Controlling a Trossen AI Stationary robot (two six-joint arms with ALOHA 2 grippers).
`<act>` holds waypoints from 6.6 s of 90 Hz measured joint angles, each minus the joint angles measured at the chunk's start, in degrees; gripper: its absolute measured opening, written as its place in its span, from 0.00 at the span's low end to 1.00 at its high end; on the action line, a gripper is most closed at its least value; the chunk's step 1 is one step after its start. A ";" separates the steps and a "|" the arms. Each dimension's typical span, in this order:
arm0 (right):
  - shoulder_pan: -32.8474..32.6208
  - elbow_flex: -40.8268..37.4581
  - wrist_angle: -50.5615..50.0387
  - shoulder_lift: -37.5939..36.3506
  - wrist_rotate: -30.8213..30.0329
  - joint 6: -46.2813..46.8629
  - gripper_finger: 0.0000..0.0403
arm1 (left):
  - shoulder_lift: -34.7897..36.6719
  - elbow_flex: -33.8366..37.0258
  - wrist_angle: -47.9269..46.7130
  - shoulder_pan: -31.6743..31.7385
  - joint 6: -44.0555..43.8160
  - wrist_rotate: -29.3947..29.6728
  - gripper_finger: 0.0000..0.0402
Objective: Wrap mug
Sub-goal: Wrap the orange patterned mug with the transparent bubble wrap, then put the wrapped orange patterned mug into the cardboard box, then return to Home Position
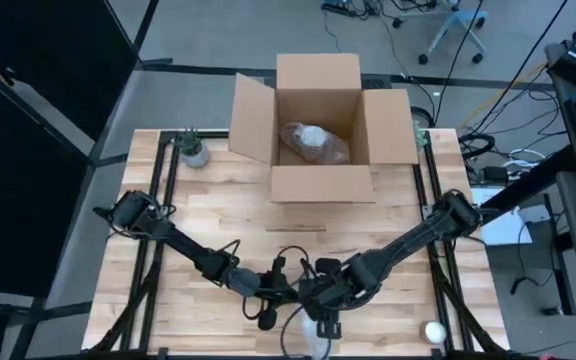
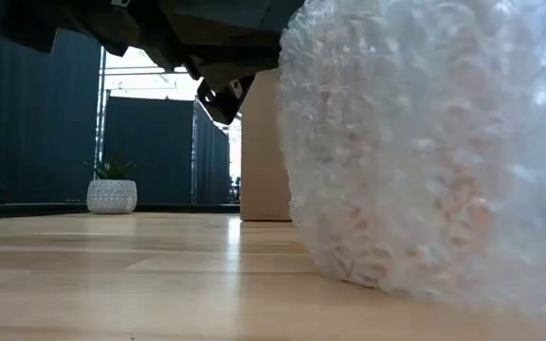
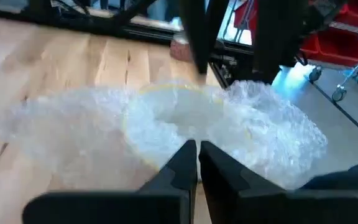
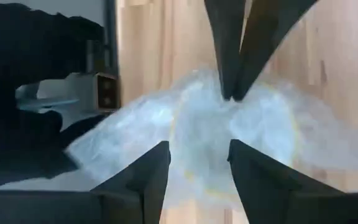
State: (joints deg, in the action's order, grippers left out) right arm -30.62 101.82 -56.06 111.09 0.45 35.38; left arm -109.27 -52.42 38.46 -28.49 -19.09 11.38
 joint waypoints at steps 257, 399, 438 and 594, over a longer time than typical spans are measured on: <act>58.12 0.35 -0.75 -9.30 -13.49 -27.43 0.02 | 29.86 0.02 -31.86 -7.13 0.28 0.87 0.02; 41.45 -2.25 -8.47 -40.29 -9.03 -24.55 0.37 | 35.67 -0.02 -35.93 -8.00 4.66 4.38 0.02; 19.43 -40.24 7.84 -64.38 -11.31 -6.62 0.02 | 45.49 7.91 -40.33 -8.76 2.05 7.20 0.02; 31.87 -96.92 62.79 -105.84 -5.68 -26.77 0.00 | 67.99 34.64 -34.35 7.37 6.05 4.96 0.03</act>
State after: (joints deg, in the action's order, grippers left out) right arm 1.25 4.90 6.74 5.25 -5.24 8.61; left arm -41.29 -17.79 4.11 -21.12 -13.04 16.34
